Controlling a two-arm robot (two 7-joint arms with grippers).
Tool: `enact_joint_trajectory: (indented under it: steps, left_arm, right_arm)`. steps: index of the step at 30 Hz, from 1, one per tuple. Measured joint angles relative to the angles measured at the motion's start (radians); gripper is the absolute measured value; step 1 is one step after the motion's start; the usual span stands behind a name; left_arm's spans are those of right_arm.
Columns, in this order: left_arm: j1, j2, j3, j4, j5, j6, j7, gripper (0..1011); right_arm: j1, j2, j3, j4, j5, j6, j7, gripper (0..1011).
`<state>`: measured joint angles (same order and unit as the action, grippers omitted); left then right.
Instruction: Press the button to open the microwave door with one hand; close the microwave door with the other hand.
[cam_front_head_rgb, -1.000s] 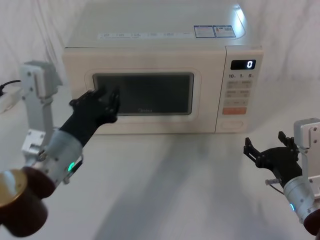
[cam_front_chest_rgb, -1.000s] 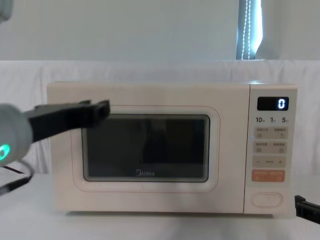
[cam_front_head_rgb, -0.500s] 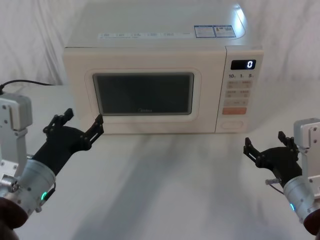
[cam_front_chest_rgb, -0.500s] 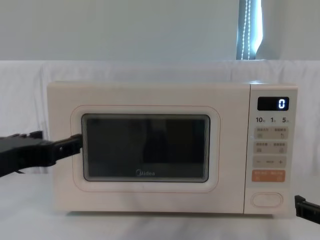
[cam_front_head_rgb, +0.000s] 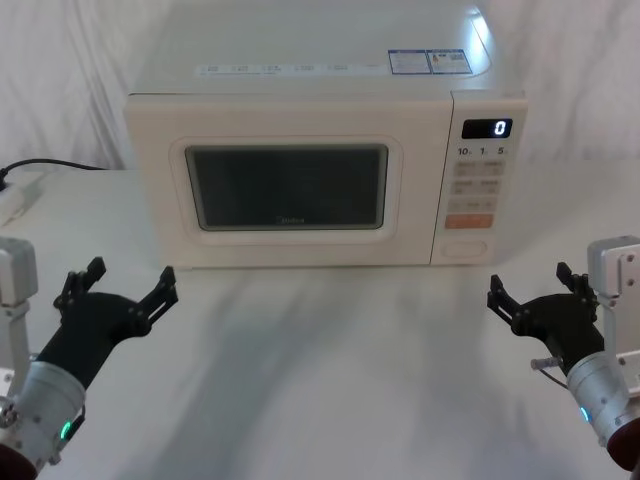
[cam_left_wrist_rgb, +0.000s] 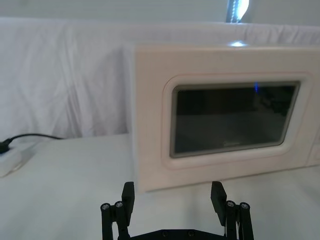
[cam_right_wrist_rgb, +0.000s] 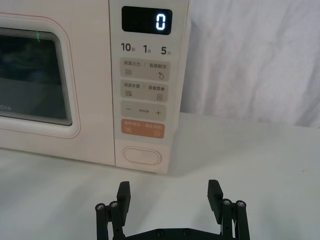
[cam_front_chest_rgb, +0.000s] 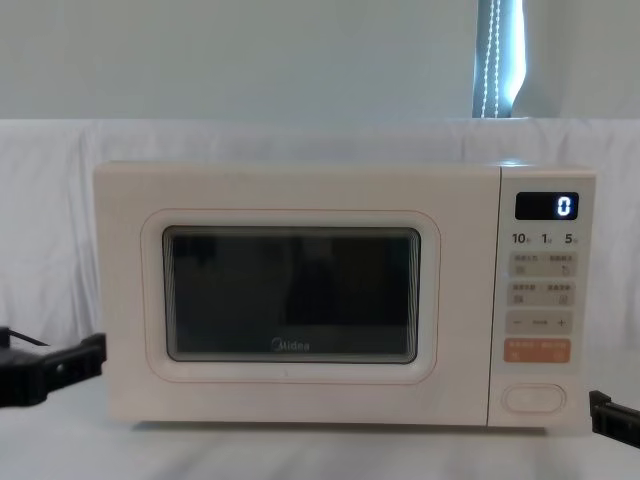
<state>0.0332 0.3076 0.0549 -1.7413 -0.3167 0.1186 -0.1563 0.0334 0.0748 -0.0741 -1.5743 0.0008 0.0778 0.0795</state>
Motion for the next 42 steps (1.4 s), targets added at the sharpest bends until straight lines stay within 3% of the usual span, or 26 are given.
enact_joint_trajectory:
  steps: [8, 42]
  left_arm:
    - [0.011, -0.018, -0.011, 0.027, 0.014, -0.004, 0.009, 1001]
    - [0.01, -0.014, -0.011, 0.023, 0.011, -0.004, 0.008, 1001]
  right_arm:
    - [0.0, 0.0, 0.0, 0.0, 0.0, 0.0, 0.0, 1002]
    - [0.0, 0.0, 0.0, 0.0, 0.0, 0.0, 0.0, 1002]
